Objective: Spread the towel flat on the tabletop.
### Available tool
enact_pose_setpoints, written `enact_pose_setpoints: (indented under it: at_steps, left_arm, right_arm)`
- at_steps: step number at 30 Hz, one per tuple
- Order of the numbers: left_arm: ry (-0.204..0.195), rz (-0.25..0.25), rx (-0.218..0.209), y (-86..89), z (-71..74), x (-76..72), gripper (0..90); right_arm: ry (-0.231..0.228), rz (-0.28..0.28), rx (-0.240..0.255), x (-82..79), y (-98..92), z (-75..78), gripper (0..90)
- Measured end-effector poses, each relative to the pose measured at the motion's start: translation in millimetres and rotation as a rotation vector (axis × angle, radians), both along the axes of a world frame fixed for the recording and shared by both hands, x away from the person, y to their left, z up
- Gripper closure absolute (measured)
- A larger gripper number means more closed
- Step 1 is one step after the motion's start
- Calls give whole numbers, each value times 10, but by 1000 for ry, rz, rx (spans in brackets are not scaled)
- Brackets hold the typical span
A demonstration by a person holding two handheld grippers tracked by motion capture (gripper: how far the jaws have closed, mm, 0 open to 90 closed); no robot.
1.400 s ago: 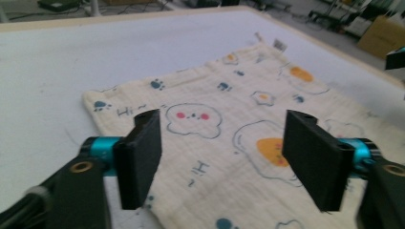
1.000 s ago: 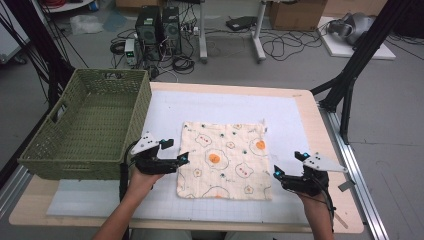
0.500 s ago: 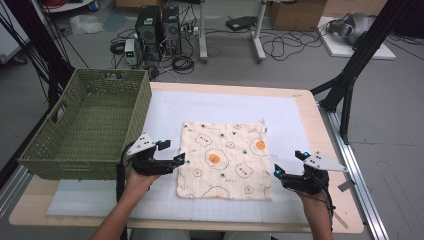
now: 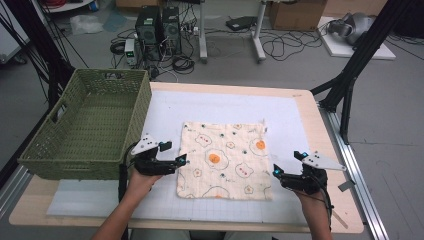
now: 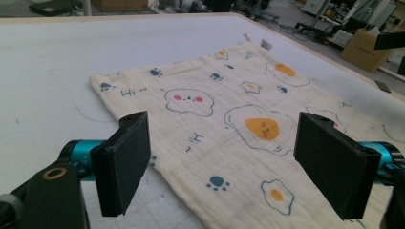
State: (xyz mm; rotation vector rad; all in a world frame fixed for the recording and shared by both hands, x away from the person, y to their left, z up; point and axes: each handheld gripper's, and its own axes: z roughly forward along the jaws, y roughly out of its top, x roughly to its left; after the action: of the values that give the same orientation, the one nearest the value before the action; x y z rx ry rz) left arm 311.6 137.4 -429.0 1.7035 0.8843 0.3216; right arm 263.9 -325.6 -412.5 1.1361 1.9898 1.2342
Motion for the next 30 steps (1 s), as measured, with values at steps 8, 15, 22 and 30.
enact_pose_setpoints:
  at_steps: [8,15,22,30]
  left_arm:
    - [14,40,10,-11,-21,41,212]
    - [66,56,60,-82,-23,146,247]
    - [79,90,25,-61,33,332,255]
    - [92,88,14,-150,118,659,256]
  right_arm:
    - [11,-3,-1,10,-20,-25,111]
    - [45,-17,14,28,-56,-68,111]
    - [59,2,26,56,-45,-74,111]
    - [69,10,26,66,-34,-81,112]
